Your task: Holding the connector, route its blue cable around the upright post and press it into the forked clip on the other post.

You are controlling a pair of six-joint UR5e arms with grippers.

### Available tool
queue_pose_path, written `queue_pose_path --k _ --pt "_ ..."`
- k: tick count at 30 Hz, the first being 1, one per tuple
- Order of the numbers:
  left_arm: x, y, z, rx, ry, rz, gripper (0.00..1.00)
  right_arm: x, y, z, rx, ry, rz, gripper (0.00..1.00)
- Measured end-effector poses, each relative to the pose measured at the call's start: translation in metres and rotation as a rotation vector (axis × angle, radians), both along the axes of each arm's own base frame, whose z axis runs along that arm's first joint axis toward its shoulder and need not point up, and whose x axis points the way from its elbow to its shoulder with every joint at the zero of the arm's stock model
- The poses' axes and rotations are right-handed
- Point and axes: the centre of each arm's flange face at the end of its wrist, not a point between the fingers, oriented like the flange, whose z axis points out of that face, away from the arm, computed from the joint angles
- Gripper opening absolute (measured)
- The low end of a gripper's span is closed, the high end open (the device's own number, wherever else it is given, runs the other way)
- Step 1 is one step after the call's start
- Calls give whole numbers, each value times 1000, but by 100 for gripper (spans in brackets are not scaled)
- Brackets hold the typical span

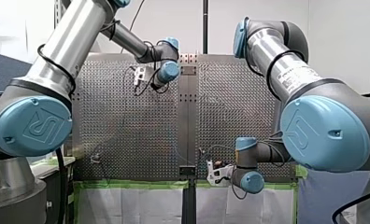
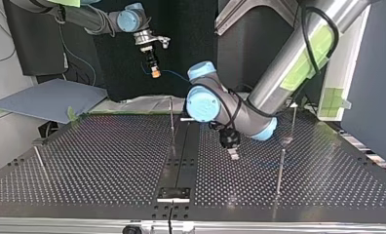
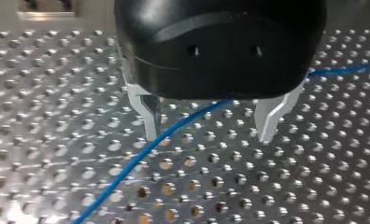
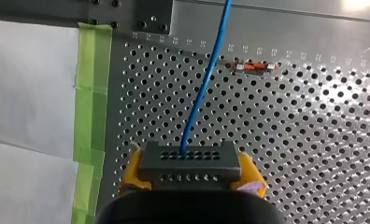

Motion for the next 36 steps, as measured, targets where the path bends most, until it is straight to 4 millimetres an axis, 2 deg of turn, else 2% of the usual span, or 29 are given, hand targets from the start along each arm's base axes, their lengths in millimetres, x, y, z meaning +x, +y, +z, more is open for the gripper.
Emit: queue_pose_path --k 10,21,27,36 --pt "0 8 -43 68 40 8 100 1 1 0 0 1 4 0" --pt "15 2 -100 147 84 0 100 2 3 0 0 7 5 0" --pt "16 2 -113 176 100 -2 100 2 3 0 1 8 5 0" --pt "7 5 -136 211 122 -26 100 2 3 0 0 8 4 0"
